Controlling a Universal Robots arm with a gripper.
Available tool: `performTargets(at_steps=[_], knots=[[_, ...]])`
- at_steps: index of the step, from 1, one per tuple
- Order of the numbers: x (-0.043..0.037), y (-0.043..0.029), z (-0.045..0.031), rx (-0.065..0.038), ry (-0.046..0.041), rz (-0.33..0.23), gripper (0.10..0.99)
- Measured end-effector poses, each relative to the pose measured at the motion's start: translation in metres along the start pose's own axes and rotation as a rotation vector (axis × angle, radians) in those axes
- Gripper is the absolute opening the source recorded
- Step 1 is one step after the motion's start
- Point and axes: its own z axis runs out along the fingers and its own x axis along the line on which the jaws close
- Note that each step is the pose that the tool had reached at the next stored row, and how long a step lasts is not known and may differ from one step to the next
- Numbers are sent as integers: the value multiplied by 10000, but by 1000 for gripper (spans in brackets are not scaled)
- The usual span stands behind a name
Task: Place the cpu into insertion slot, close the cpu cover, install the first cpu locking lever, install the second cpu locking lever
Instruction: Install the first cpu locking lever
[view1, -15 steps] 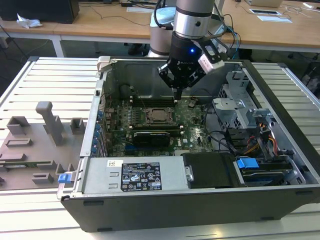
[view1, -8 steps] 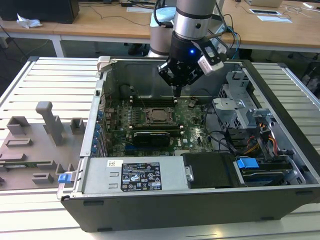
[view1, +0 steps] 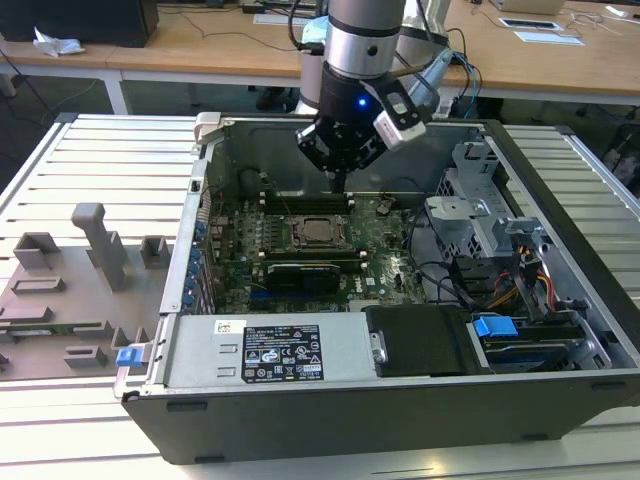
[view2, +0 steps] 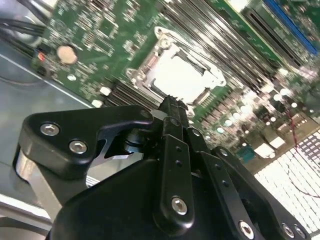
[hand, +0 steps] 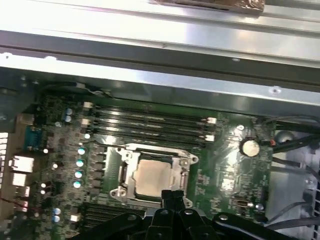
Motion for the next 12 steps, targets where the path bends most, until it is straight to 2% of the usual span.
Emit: performTargets(at_steps=[7,9,12], knots=[[292,36,6,5,-39,0,106],[342,42,7,5,-46,-1,106],[464,57,10,7,-63,-1,106]])
